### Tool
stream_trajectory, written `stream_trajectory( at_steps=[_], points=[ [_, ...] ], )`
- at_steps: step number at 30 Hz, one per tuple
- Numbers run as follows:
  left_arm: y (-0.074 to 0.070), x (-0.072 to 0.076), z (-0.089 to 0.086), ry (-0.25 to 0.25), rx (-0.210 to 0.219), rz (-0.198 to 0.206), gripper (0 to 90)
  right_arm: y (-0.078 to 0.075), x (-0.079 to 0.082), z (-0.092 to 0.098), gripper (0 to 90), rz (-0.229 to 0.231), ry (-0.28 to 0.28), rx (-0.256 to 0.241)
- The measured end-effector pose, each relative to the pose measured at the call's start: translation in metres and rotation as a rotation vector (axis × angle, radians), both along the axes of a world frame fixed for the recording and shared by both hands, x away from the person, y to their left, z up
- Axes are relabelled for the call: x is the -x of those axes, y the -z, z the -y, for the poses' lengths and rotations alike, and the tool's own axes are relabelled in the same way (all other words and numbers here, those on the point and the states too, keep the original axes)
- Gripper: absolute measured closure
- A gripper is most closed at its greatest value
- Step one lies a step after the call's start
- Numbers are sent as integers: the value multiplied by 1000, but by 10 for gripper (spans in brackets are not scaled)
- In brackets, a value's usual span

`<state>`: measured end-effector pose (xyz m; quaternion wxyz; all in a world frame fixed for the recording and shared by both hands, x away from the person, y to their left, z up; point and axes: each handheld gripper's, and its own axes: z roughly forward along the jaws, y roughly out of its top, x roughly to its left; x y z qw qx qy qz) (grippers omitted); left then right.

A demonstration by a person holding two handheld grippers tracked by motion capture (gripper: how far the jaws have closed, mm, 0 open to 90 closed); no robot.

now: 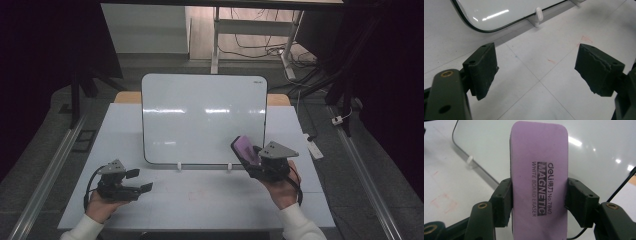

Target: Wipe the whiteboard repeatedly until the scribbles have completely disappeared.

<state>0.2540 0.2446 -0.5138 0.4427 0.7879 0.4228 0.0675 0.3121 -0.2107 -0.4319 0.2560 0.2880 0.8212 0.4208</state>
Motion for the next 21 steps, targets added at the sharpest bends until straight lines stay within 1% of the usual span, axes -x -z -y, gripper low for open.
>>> stream_trajectory(
  at_steps=[3,6,11,15,21],
  points=[
    [0,-1,0,-2,2,1,186,7,2,1,403,-21,-13,8],
    [0,-1,-1,2,9,4,186,14,5,-1,403,-42,-38,10],
    [-2,-3,1,26,15,22,186,21,11,-5,403,-71,-91,10],
    [-5,-3,4,33,14,28,184,29,13,-9,403,-93,-116,27],
    [-8,-4,7,41,4,36,184,34,13,-14,403,-104,-137,38]
  ],
)
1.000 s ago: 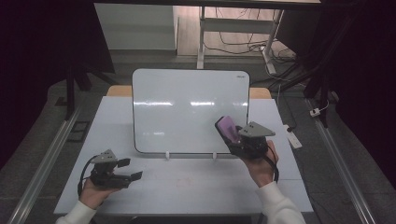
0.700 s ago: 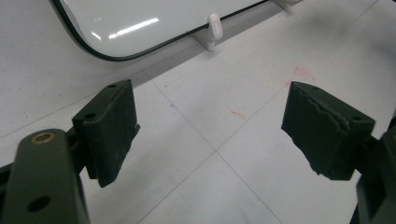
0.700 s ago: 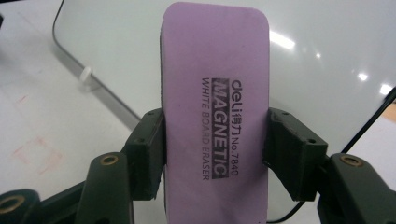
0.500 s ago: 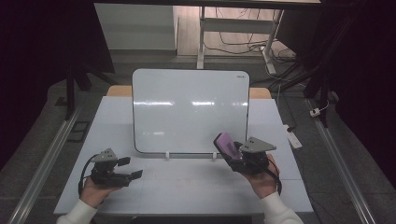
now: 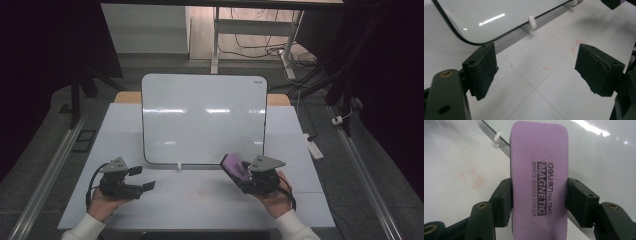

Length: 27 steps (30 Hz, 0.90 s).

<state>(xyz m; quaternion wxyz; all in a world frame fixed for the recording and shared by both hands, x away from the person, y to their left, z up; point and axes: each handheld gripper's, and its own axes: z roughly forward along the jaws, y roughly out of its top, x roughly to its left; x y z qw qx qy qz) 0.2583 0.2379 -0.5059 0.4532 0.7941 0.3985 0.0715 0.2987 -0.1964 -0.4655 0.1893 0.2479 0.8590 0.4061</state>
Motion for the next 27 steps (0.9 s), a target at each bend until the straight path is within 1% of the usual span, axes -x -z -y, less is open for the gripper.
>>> stream_trajectory(
  at_steps=[3,6,9,11,13,15,20,23,27],
  points=[
    [-1,-2,1,5,-5,4,184,1,0,-2,403,-3,-9,5],
    [-8,-7,8,18,-6,18,179,1,1,-4,403,-5,-25,7],
    [-15,-11,17,48,-4,14,166,2,0,-4,403,-6,-32,7],
    [-18,-14,24,66,-15,22,164,3,-1,-3,403,-9,-33,9],
    [-20,-18,30,79,-16,26,164,4,-1,-2,403,-14,-33,10],
    [-22,-20,36,99,-23,29,164,4,-1,-3,403,-15,-35,10],
    [-25,-25,48,124,-38,37,158,4,-2,-6,403,-17,-45,14],
    [-27,-29,54,141,-32,38,158,5,-1,-8,402,-22,-55,16],
    [-31,-36,64,184,-36,35,157,7,-1,-10,403,-29,-70,19]
  ],
)
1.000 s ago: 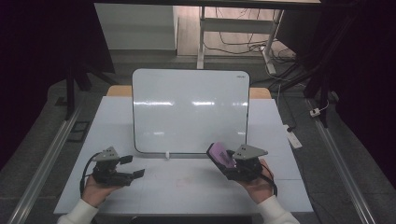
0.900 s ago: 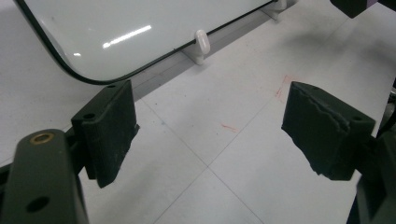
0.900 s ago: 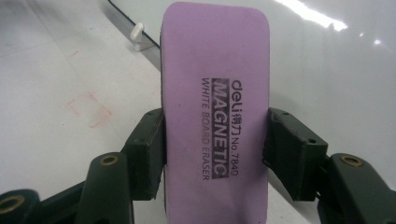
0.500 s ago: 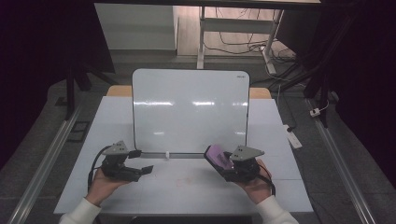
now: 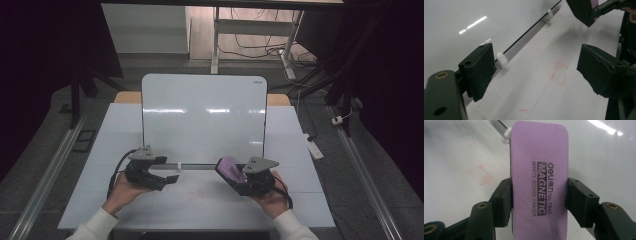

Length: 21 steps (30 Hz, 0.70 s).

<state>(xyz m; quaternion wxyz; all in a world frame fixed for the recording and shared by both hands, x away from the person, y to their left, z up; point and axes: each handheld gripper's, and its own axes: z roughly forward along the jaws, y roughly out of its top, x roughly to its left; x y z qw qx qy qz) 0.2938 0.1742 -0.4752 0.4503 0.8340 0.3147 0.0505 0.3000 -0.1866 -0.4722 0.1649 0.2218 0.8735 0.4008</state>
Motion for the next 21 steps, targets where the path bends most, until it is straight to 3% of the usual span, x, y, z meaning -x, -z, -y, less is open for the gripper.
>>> stream_trajectory(
  at_steps=[8,21],
  points=[
    [-8,-10,28,72,3,5,156,1,1,-8,402,-17,-42,3],
    [-12,-14,71,261,0,-9,184,4,6,-24,402,-51,-159,12]
  ],
)
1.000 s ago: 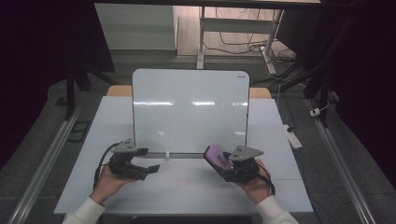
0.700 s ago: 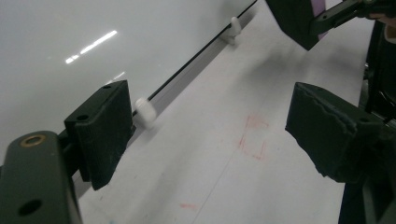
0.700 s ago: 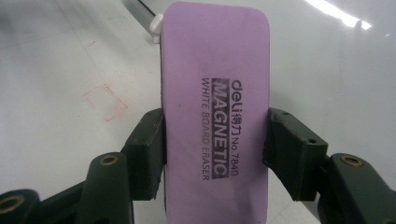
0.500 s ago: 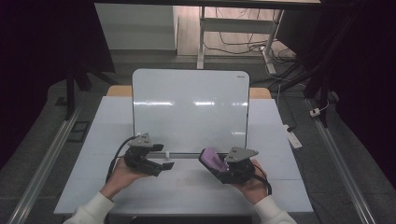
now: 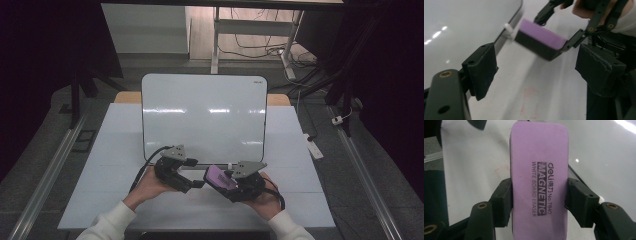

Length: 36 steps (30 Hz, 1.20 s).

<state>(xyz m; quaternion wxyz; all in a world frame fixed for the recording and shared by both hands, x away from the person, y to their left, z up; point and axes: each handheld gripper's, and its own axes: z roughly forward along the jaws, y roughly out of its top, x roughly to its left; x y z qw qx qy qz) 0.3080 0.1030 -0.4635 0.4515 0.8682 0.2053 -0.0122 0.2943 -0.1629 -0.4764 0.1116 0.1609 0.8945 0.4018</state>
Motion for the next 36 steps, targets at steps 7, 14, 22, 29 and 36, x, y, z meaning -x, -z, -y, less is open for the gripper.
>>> stream_trajectory(
  at_steps=[7,14,22,29,36],
  points=[
    [5,-2,11,75,-11,-24,237,2,2,-6,402,-12,-48,0],
    [7,-4,12,111,-12,-41,364,2,4,-9,402,-26,-105,-8],
    [7,-4,9,89,11,-57,399,4,-1,-8,338,-95,-90,-50],
    [7,-11,-1,-41,40,-87,400,-1,2,-3,274,-20,8,-58],
    [11,-17,-7,-129,77,-129,400,-5,9,-5,360,81,57,-37]
  ],
)
